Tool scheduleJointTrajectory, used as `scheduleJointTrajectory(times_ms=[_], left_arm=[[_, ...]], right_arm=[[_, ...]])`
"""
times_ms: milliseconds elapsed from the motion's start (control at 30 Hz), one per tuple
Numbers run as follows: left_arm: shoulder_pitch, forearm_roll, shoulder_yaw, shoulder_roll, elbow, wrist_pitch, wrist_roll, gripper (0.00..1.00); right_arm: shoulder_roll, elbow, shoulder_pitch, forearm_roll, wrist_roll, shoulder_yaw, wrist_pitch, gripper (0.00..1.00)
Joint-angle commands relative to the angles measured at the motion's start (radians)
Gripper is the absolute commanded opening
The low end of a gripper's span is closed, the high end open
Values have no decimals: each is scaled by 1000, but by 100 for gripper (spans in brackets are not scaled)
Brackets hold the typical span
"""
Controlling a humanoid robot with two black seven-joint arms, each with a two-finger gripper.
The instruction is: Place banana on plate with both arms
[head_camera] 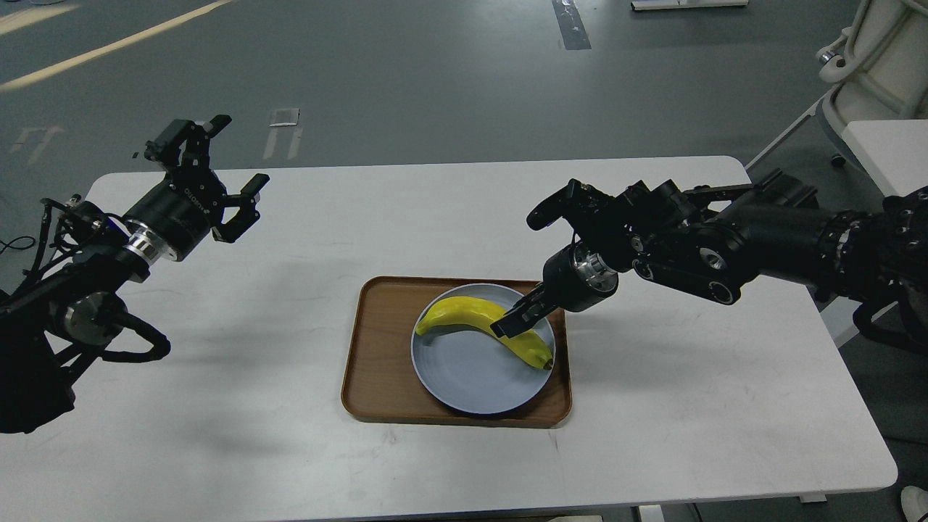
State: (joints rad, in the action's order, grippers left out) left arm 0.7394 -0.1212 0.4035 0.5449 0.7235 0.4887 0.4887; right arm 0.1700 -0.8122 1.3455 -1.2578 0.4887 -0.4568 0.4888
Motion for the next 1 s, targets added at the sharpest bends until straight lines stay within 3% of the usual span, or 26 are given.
scheduleJointTrajectory(times_ms=[0,167,400,500,767,967], left_arm=[[0,0,0,3,-1,0,0,98],[8,0,0,-2,1,0,0,98],[8,0,2,-14,-1,0,0,98],[6,0,8,-34,-4,0,0,98],[-9,0,20,-88,-19,0,0,98],[-14,0,20,-115,-42,0,0,98]], right_arm=[[43,-1,15,59,0,7,0,99],[160,14,31,193,0,133,0,99],[362,41,-132,651,0,393,0,99],[381,44,-291,838,0,533,0,99],[346,57,-598,1009,0,875,0,100],[313,77,-692,1017,0,938,0,100]])
